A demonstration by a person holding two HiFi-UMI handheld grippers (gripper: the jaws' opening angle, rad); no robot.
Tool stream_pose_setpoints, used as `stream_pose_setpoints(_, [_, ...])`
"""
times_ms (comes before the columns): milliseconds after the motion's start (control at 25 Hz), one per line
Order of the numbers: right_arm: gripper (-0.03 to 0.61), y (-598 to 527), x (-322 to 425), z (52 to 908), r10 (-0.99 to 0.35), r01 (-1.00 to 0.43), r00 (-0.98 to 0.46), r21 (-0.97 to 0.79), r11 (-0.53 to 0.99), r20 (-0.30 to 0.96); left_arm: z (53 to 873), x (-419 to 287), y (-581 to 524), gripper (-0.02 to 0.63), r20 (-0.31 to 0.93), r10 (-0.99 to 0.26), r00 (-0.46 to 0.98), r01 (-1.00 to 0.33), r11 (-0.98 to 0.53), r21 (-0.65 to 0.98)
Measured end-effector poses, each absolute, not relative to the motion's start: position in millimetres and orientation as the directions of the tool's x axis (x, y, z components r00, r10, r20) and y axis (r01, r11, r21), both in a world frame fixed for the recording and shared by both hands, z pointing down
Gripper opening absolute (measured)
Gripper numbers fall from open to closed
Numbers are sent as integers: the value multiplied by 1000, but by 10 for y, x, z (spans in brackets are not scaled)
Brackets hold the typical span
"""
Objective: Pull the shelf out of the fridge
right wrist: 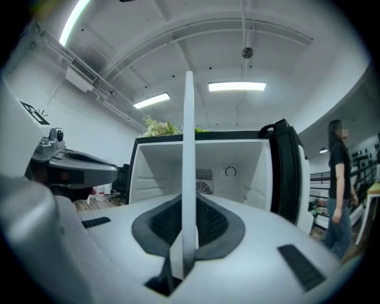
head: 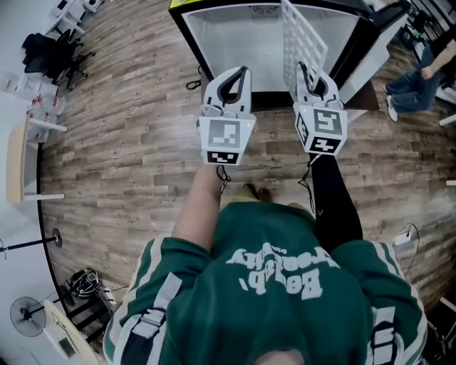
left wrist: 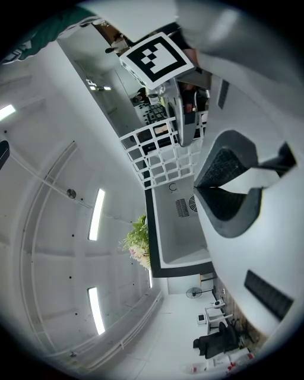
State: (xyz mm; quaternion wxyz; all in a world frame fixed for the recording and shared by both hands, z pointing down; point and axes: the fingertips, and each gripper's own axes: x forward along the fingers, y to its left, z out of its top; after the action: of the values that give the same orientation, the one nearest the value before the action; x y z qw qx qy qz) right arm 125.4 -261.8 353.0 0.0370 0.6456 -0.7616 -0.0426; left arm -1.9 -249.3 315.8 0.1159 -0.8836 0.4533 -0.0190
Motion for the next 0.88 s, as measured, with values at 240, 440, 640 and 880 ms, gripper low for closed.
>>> stream_pose_setpoints(240, [38, -2645, 1250, 3537, -986, -981, -164, 107, 163, -5, 3195, -21, -2527, 17, -65, -806, 588, -795, -563, -225])
stream_pose_setpoints(440, [38, -2626, 1268, 3520, -988, -982, -153, 111, 151, -10, 3205, -30, -2517, 17, -61, -806, 589, -795, -563, -226])
stream_pose_setpoints(640, [38, -2602, 1266, 3539, -989, -983, -147, 113, 145, -13, 3225, -34, -2509, 17, -63, -804, 591, -793, -565, -227])
stream_pose_setpoints(880, [38, -2567, 1285, 3496, -990, -984, -136, 115, 133, -22, 3212, -28, -2478, 17, -65, -802, 594, -792, -569, -222])
